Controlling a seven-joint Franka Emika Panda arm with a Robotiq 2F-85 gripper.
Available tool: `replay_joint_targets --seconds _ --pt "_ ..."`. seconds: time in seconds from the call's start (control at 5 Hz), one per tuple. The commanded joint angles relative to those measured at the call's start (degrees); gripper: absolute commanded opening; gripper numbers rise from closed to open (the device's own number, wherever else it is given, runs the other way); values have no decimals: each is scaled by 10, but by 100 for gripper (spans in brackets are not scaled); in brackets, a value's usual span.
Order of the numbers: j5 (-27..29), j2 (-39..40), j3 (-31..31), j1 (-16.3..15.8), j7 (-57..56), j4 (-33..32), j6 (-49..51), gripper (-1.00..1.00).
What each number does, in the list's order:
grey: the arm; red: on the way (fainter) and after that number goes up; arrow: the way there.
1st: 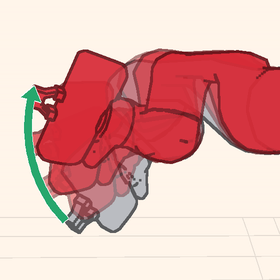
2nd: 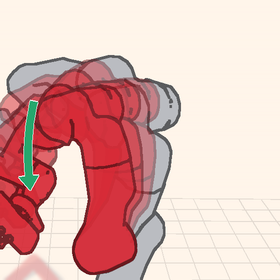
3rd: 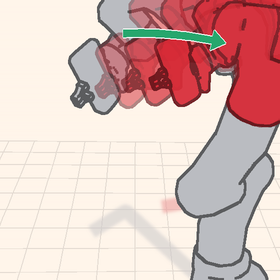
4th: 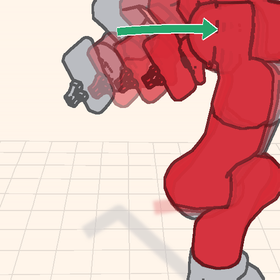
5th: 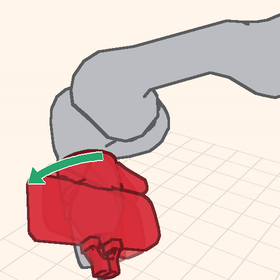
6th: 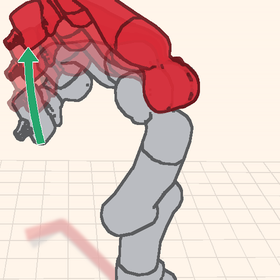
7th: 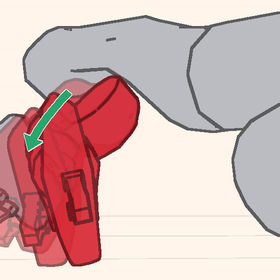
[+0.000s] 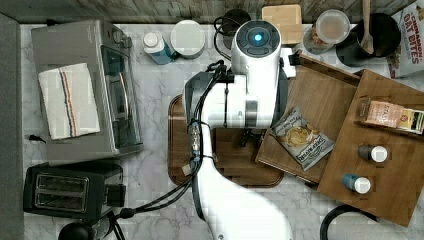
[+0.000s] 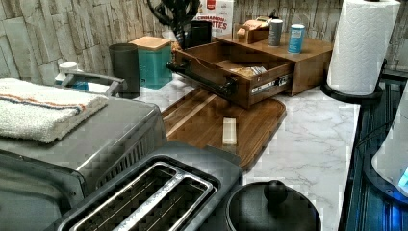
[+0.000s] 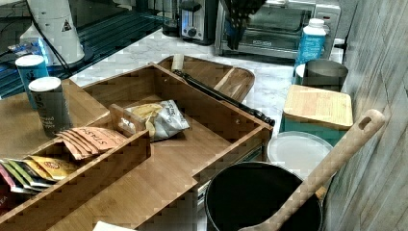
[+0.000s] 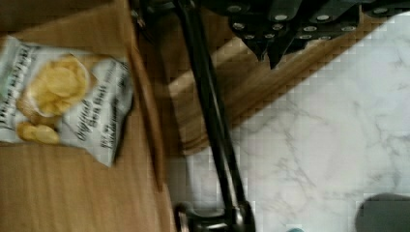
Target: Close the drawer.
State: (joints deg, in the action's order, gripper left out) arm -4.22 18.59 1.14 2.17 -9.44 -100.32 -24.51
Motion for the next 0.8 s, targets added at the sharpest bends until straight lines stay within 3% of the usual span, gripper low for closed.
replay_joint_targets --seconds 0.2,0.4,0.8 --pt "-53 47 4 -27 37 100 -21 -100" --pt "-52 77 12 -31 23 126 -19 -100" --pt "-42 92 13 -26 19 113 -34 -100"
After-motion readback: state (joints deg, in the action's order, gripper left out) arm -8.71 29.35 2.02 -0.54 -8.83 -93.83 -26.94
